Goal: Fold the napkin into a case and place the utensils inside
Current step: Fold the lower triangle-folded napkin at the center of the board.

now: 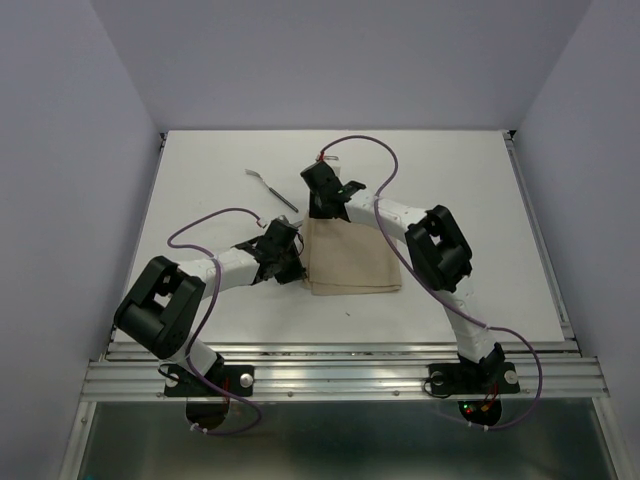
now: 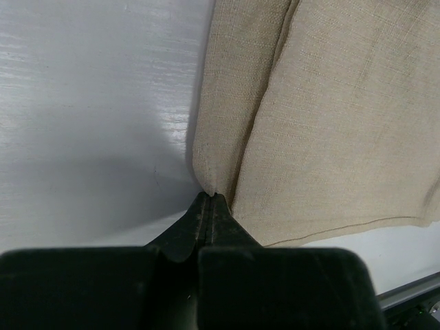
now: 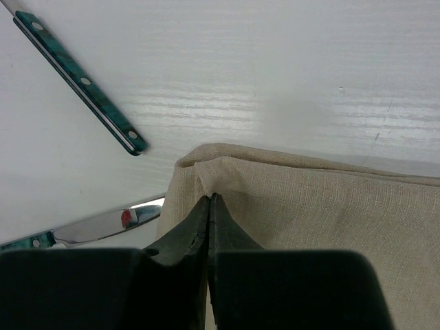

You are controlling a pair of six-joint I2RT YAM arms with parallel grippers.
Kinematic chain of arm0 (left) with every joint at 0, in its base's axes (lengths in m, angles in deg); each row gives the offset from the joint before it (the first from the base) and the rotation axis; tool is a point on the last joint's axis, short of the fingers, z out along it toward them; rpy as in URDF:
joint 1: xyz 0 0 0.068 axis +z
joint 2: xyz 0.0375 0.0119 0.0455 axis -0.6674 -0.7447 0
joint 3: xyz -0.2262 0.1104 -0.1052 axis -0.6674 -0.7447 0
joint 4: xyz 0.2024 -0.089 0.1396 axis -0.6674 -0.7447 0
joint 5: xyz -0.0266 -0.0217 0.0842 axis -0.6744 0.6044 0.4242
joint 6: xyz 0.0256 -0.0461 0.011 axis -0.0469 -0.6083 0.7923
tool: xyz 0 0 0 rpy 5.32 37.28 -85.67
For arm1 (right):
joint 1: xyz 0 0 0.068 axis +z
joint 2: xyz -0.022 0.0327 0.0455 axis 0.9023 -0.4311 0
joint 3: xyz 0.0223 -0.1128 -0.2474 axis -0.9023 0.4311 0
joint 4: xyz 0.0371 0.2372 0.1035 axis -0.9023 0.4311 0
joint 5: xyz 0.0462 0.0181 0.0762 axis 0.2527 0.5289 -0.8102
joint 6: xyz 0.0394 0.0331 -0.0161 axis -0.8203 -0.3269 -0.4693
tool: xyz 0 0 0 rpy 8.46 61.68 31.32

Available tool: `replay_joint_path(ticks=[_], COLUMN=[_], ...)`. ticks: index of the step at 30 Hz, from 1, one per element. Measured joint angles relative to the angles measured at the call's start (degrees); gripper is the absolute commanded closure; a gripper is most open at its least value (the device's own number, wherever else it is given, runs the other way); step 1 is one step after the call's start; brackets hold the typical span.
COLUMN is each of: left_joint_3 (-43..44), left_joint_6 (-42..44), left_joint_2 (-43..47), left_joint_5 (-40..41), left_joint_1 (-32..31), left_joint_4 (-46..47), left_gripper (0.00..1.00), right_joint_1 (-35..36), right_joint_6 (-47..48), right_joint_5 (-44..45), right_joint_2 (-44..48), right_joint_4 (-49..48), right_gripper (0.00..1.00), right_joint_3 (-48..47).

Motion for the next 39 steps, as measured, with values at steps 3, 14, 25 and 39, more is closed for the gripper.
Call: replay_joint_path(ticks=[3,14,25,39], left_joint_3=[-0.02,-0.04,-0.9,-0.9], left_joint_6=[0.0,0.0,0.04,0.07], left_joint_2=[0.0,0.0,1.14,1.31], left_joint_5=[-0.02,-0.26,-0.74,-1.07], left_joint_1=[0.0,0.0,-0.02,-0.02], left_joint_4=[0.0,0.04,-0.55,-0.74], left_gripper=[1.0,1.0,1.0,1.0], right_joint_1=[0.0,-0.02,4.33,13.92], right_joint_6=[0.13,1.03,-2.99,-5.07], right_joint_5=[-0.57,-2.01,-6.34,-8.59], right_joint_2=[0.0,11.37,30.69,24.65], right_joint_4=[0.02,-1.92,-7.41,-7.17], right_gripper=[0.61,0.52,0.56,0.61], right_joint_3=[0.0,13.99,37.0,37.81])
